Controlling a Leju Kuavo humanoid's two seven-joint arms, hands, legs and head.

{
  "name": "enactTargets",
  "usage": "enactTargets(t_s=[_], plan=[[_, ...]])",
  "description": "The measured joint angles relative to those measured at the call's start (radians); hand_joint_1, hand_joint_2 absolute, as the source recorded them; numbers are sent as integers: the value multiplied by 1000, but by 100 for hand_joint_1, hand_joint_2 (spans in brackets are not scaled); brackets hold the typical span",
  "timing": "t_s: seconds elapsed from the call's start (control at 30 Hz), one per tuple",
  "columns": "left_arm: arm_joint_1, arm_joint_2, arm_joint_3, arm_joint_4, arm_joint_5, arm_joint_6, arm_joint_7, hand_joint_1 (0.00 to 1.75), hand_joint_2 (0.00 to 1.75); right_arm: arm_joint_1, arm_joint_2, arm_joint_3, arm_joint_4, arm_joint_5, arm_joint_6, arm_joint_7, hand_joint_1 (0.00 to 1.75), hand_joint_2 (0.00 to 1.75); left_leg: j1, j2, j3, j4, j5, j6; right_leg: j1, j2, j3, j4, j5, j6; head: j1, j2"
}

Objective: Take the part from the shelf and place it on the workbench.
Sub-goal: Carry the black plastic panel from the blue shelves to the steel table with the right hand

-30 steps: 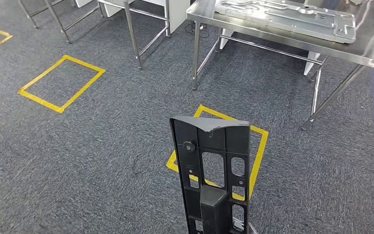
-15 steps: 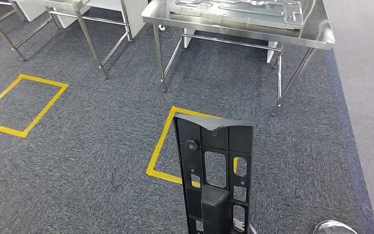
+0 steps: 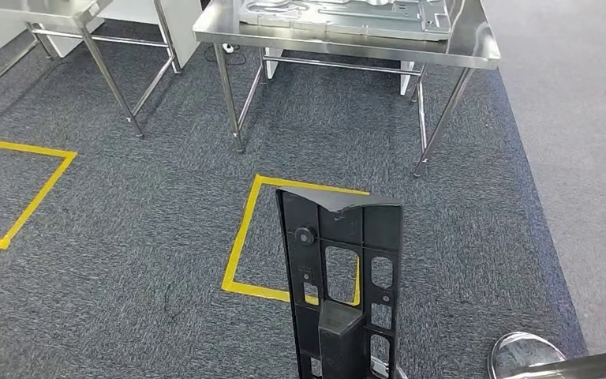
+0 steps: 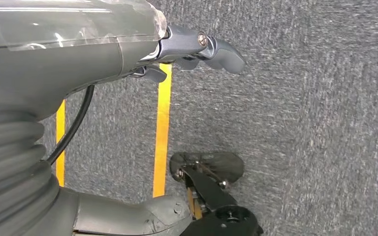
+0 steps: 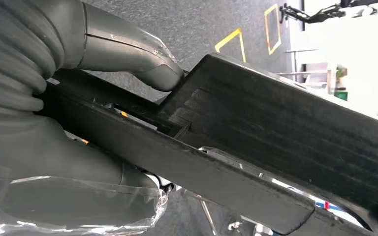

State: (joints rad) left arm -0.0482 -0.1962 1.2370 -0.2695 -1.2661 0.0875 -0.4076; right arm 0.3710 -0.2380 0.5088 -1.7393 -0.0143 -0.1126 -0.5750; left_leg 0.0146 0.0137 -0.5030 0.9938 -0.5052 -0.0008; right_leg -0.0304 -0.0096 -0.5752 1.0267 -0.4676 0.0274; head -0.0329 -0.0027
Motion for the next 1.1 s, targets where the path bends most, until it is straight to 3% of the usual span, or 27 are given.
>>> enactTargets(t_s=[0.1,0.17,0.2,0.27,0.3,0.33,0.37,0.43,0.5,0.6,0.67,0.7,0.77,0.8,0.83,0.87,0.93,0.97,1.03,1.1], plan=[[-5,2,4,1,-1,0,2,0,175,0,0,7,0,0,-8,0,175,175,1,2,5,0,-9,-18,6,3,4,-9,-8,-19,0,0],[-6,5,6,2,-3,-2,6,0,175,-1,-4,13,0,0,-21,0,175,175,4,0,-6,39,-32,-28,4,5,13,-14,-11,-34,0,0],[-6,7,6,3,-4,-2,8,0,175,-2,-7,17,-1,0,-28,0,175,175,5,-2,-30,90,-57,-31,3,5,18,-17,-13,-41,0,0],[-5,10,7,6,-6,-5,13,0,175,-5,-14,25,0,-1,-42,0,175,175,5,-4,-107,231,-114,-34,10,5,24,-16,-20,-51,0,0],[-4,11,7,7,-7,-5,16,0,175,-4,-15,29,0,-2,-48,0,175,175,5,-4,-141,284,-125,-34,13,7,29,-16,-24,-54,0,0],[-2,13,7,8,-8,-6,18,0,175,-4,-16,32,0,-2,-52,0,175,175,5,-4,-161,304,-115,-33,16,9,34,-15,-29,-56,0,0],[0,15,8,8,-9,-6,20,0,175,-4,-16,35,0,-3,-56,0,175,175,5,-5,-161,283,-83,-30,18,12,42,-14,-35,-56,0,0],[1,19,8,8,-9,-6,21,0,175,-4,-16,40,0,-5,-60,0,175,175,1,-6,-119,161,4,-18,21,17,60,-13,-49,-53,0,0],[-1,23,9,9,-10,-6,22,0,175,-5,-16,43,0,-6,-62,0,175,175,-6,-6,-77,62,39,-4,23,20,70,-13,-62,-44,0,0],[-3,26,9,10,-12,-6,25,0,175,-4,-16,45,-2,-6,-68,0,175,175,-9,-5,-62,28,29,13,23,18,77,-8,-60,-25,0,0],[-2,27,9,12,-14,-6,30,0,175,-4,-16,47,-3,-6,-76,1,175,175,-4,-6,-43,13,30,25,21,16,69,25,-71,-15,0,0],[-2,27,9,13,-15,-7,32,0,175,-4,-15,48,-4,-6,-82,1,175,175,-2,-6,-34,8,29,29,19,16,49,64,-90,-12,0,0],[-3,29,9,15,-15,-8,36,0,175,-4,-12,49,-6,-6,-91,2,175,175,-2,-6,-26,6,24,33,13,15,-24,179,-140,-3,0,0],[-4,30,9,15,-16,-8,38,0,175,-4,-11,50,-6,-6,-95,3,175,175,-2,-6,-22,6,19,33,9,15,-62,229,-155,2,0,0],[-3,31,10,16,-16,-9,39,0,175,-2,-10,51,-6,-6,-99,5,175,175,-1,-7,-16,6,14,32,6,15,-88,252,-151,6,0,0],[-2,31,10,16,-17,-9,40,0,175,-1,-10,51,-6,-6,-102,6,175,175,0,-7,-7,6,7,28,2,14,-97,240,-126,9,0,0],[-1,32,11,18,-18,-12,43,0,175,0,-10,52,-6,-6,-107,8,175,175,3,-8,13,6,-9,18,-4,10,-69,133,-36,12,0,0],[-1,33,11,19,-18,-12,44,0,175,-1,-10,53,-5,-6,-108,10,175,175,4,-8,22,7,-17,12,-3,7,-53,77,-10,12,0,0],[-4,34,11,20,-19,-13,48,0,175,0,-10,55,-5,-6,-111,13,175,175,2,-7,29,9,-31,-3,3,2,-37,21,2,0,0,0],[-6,36,12,21,-20,-13,51,0,175,4,-10,57,-5,-6,-117,18,175,175,0,-6,37,14,-37,-17,7,3,-33,18,-7,-20,0,0]])
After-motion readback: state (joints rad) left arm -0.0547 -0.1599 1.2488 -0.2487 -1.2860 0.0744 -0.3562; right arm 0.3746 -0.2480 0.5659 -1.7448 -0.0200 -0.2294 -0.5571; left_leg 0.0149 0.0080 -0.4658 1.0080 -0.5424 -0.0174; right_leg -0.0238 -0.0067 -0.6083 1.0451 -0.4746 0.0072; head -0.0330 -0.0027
